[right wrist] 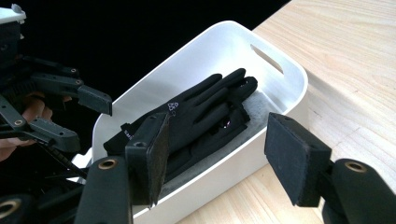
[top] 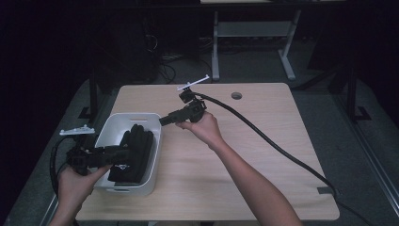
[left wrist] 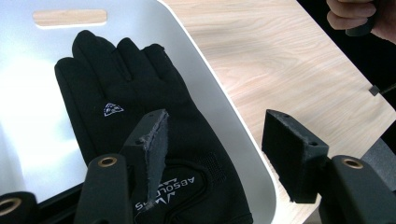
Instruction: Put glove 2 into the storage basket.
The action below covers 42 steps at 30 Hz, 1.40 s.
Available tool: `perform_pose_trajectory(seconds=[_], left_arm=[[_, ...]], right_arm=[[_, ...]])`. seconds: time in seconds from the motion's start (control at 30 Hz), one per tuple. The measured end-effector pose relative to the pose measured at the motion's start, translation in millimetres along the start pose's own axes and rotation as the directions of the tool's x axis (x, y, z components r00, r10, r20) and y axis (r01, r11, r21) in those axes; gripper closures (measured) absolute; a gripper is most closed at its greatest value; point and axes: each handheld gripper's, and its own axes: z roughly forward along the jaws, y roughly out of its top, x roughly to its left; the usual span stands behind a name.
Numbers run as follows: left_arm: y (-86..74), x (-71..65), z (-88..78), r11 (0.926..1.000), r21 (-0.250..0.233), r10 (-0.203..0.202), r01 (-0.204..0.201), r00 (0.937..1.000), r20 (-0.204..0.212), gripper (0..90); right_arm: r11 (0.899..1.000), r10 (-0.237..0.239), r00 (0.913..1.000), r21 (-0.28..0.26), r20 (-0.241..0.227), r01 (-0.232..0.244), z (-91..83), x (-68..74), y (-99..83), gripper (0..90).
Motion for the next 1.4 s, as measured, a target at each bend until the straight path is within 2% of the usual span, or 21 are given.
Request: perform_pose_trajectory(seconds=[0.03, 0.1, 0.23, 0.3, 0.47, 0.57, 0.67, 0.77, 0.87, 0.9, 0.97, 1.07, 1.17, 1.23, 1.33, 1.4], left_arm=[[0.3, -0.4, 0.0, 1.0, -0.002, 0.0, 0.0, 1.0, 0.0, 39.7], [0.9, -1.3, 0.5, 1.0, -0.003, 0.0, 0.0, 1.0, 0.002, 39.1], [2.9, -4.3, 3.2, 1.0, 0.0, 0.005, -0.005, 1.0, 0.004, 38.4], [4.5, -5.8, 5.1, 0.9999, 0.002, 0.011, -0.011, 0.9999, 0.009, 38.1], [9.1, -11.7, 9.9, 0.9997, 0.002, 0.023, -0.023, 0.9996, 0.016, 37.3], [11.1, -15.7, 12.6, 0.9996, 0.002, 0.028, -0.028, 0.9993, 0.024, 36.8], [12.9, -19.3, 15.8, 0.9993, 0.003, 0.037, -0.037, 0.9988, 0.031, 36.5], [14.9, -23.3, 19.3, 0.9989, 0.007, 0.046, -0.046, 0.9982, 0.037, 35.7], [16.9, -27.5, 22.7, 0.9983, 0.01, 0.057, -0.057, 0.9974, 0.045, 35.5], [17.6, -28.9, 23.9, 0.9982, 0.01, 0.059, -0.06, 0.9971, 0.048, 35.4], [18.4, -30.3, 25.3, 0.9981, 0.008, 0.061, -0.062, 0.9969, 0.049, 35.2], [20.4, -35.5, 30.9, 0.997, 0.009, 0.077, -0.077, 0.9958, 0.051, 35.1], [21.6, -39.9, 37.1, 0.997, 0.013, 0.075, -0.076, 0.9954, 0.059, 34.6], [22.8, -42.7, 40.9, 0.9961, 0.021, 0.084, -0.085, 0.9945, 0.063, 34.5], [25.4, -47.2, 45.4, 0.9955, 0.024, 0.09, -0.092, 0.9933, 0.073, 34.4], [27.3, -50.2, 47.8, 0.9946, 0.029, 0.097, -0.1, 0.9922, 0.078, 34.1]], right_arm=[[1.0, -0.002, 1.0, 0.003, 0.003, 0.002, -1.0, 0.5, -0.1, 39.9], [1.0, 0.011, 0.9999, -0.028, -0.012, -0.011, -4.6, -0.2, -2.0, 40.6], [1.0, 0.008, 0.9998, -0.019, 0.016, -0.007, -12.2, -1.6, -4.2, 39.8], [0.999, 0.019, 0.9998, -0.045, 0.001, -0.019, -17.2, -3.2, -6.7, 40.2], [0.999, 0.02, 0.9994, -0.032, 0.03, -0.019, -27.4, -6.2, -9.4, 39.3], [0.997, 0.037, 0.9993, -0.067, 0.01, -0.036, -34.0, -8.3, -11.8, 39.7], [0.998, 0.028, 0.9988, -0.057, 0.041, -0.026, -39.7, -9.7, -14.2, 39.2], [0.995, 0.041, 0.9989, -0.089, 0.025, -0.038, -47.4, -10.5, -17.4, 39.1], [0.997, 0.036, 0.998, -0.073, 0.053, -0.032, -54.0, -10.9, -19.2, 38.1], [0.997, 0.028, 0.9982, -0.078, 0.052, -0.024, -55.6, -10.7, -19.7, 38.2], [0.994, 0.043, 0.9985, -0.1, 0.034, -0.04, -60.8, -11.4, -21.7, 38.3], [0.995, 0.042, 0.9973, -0.09, 0.061, -0.036, -68.3, -13.6, -25.1, 37.2], [0.993, 0.047, 0.9976, -0.113, 0.05, -0.041, -76.2, -15.9, -29.1, 37.4], [0.994, 0.058, 0.9958, -0.1, 0.071, -0.05, -82.0, -17.8, -31.8, 36.3], [0.99, 0.07, 0.9955, -0.126, 0.064, -0.061, -92.1, -20.8, -37.3, 36.3], [0.991, 0.067, 0.9938, -0.121, 0.089, -0.056, -98.5, -22.3, -40.1, 36.0]])
